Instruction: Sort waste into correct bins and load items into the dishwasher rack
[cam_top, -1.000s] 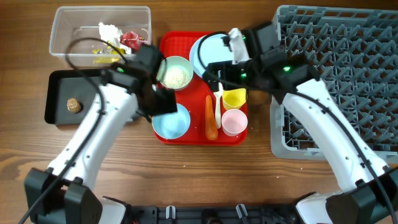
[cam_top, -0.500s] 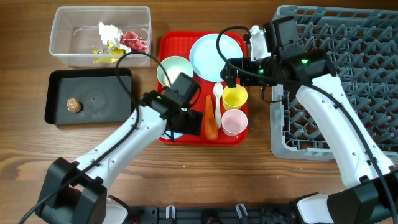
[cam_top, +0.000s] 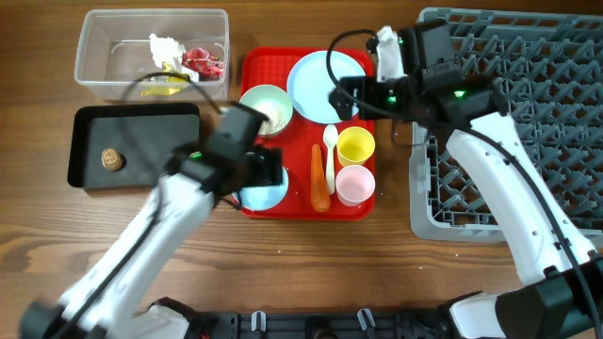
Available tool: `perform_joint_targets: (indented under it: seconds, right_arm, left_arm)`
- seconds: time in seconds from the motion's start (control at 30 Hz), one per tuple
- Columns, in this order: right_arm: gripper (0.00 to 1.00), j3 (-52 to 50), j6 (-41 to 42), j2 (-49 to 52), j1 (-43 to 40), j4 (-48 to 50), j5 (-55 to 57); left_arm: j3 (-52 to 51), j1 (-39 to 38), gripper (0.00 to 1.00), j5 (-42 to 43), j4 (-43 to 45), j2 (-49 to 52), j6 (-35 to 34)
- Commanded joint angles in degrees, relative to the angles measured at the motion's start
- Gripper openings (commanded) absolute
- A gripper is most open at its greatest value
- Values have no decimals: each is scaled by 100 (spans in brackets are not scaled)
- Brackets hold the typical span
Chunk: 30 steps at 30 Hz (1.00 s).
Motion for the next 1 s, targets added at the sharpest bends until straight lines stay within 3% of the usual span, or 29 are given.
perform_joint_targets:
  seconds: [0.0,0.27,0.63,0.97]
  right_arm:
    - [96,-15,446,72,529,527,9]
    - [90,-15,1060,887,1198,1550,662]
    - [88,-15,1663,2079,1252,2225,815]
    - [72,-15,1993,2791,1252,2671,839]
  left_arm:
    - [39,455,97,-48,-44,-702,-162]
    - [28,1134,100,-31,-234,-774,-166]
    - [28,1377,100,17,-437,-754,-166]
    - [13,1375,100,20,-444,-741,-164]
